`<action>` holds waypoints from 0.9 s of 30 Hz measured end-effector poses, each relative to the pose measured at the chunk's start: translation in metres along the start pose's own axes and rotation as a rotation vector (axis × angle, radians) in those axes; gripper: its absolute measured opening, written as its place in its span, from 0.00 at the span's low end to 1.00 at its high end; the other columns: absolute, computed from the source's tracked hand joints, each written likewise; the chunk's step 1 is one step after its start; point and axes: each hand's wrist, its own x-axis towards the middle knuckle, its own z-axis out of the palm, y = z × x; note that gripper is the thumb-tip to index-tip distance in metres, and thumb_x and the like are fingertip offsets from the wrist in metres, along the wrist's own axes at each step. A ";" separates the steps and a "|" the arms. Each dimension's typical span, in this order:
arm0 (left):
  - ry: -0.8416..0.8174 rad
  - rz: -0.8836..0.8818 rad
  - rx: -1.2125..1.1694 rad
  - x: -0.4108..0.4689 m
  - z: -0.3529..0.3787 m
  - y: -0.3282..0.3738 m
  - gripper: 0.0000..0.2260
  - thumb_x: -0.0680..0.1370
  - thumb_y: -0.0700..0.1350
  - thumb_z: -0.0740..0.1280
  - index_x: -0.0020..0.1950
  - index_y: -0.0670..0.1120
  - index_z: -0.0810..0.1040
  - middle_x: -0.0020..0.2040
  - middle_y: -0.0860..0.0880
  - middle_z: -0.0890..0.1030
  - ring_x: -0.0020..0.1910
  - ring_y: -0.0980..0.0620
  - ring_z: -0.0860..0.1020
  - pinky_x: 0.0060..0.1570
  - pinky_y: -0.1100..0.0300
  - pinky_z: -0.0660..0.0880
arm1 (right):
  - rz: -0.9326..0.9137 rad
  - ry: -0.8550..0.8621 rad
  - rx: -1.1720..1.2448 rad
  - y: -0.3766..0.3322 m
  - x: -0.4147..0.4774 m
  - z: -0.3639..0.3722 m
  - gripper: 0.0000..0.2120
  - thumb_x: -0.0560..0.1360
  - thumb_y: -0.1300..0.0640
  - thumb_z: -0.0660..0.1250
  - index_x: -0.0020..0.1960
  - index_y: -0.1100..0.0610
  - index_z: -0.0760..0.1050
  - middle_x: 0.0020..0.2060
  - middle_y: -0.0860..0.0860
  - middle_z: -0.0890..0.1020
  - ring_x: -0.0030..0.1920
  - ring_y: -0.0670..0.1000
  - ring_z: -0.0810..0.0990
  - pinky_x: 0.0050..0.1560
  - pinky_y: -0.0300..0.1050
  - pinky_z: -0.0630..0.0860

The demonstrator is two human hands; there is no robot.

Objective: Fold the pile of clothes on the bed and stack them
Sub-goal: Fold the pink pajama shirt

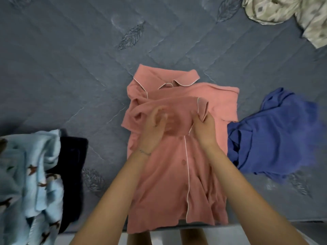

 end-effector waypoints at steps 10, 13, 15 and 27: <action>0.245 0.280 0.951 0.026 0.021 -0.070 0.18 0.76 0.41 0.58 0.66 0.44 0.75 0.63 0.40 0.73 0.61 0.38 0.70 0.62 0.42 0.69 | 0.085 0.080 -0.010 0.004 0.103 -0.100 0.15 0.80 0.54 0.66 0.49 0.67 0.78 0.40 0.54 0.77 0.42 0.49 0.74 0.46 0.43 0.73; 0.445 0.283 1.001 0.039 0.014 -0.073 0.20 0.78 0.42 0.59 0.70 0.44 0.72 0.66 0.39 0.71 0.61 0.39 0.68 0.62 0.45 0.66 | 0.089 0.030 -0.118 0.015 0.119 -0.113 0.12 0.80 0.55 0.64 0.39 0.58 0.72 0.36 0.52 0.74 0.37 0.47 0.72 0.40 0.40 0.71; 0.467 0.272 1.001 0.049 0.007 -0.073 0.21 0.79 0.42 0.59 0.72 0.44 0.70 0.68 0.40 0.70 0.63 0.38 0.69 0.64 0.46 0.64 | 0.102 -0.009 -0.200 0.026 0.125 -0.116 0.11 0.80 0.56 0.64 0.41 0.58 0.71 0.35 0.51 0.73 0.36 0.47 0.71 0.39 0.40 0.71; -0.109 0.510 1.107 0.104 -0.022 -0.035 0.14 0.75 0.45 0.57 0.47 0.41 0.80 0.46 0.46 0.82 0.49 0.45 0.77 0.56 0.56 0.68 | -0.042 -0.002 -0.411 0.049 0.130 -0.102 0.19 0.78 0.57 0.66 0.32 0.49 0.64 0.35 0.54 0.70 0.30 0.44 0.66 0.33 0.38 0.64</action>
